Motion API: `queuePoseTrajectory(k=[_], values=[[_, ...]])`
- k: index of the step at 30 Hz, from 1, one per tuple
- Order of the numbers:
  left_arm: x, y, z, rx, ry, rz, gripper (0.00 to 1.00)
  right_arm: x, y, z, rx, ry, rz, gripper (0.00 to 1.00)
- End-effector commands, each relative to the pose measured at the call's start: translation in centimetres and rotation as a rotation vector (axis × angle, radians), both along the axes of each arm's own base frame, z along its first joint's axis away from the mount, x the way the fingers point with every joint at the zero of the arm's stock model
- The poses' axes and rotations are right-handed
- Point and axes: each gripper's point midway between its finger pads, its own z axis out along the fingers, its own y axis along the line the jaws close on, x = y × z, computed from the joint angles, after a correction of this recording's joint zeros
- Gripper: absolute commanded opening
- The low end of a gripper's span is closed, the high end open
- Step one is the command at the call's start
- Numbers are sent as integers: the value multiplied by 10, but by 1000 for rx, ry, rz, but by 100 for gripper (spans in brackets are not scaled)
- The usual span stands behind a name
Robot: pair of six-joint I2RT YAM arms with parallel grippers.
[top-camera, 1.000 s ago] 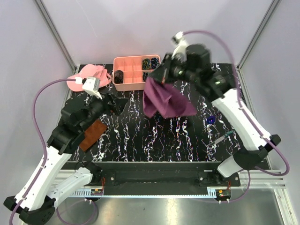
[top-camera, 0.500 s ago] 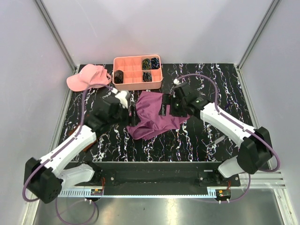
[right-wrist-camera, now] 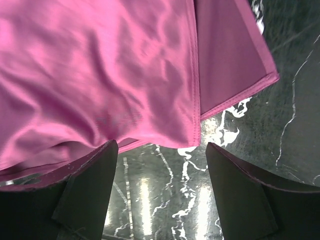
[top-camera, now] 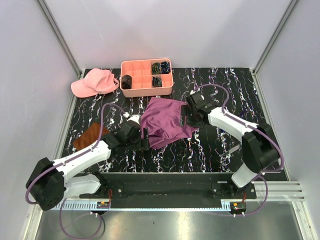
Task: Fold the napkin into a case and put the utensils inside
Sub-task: Pick up the crumpled napkin from the center of the board.
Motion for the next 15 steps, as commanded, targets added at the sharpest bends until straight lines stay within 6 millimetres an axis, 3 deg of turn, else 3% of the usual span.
queuePoseTrajectory(k=[1,6,10,15], values=[[23,4,2,-9,-79,129,79,2,0,-21,-16,17,2,80],[33,2,4,-41,-115,177,76,-1,5,-42,1,62,-6,65],[40,-1,5,-60,-141,186,74,-4,0,-52,-14,73,-17,65],[44,-1,-9,-20,-121,190,76,-8,-8,-63,-43,87,-35,66]])
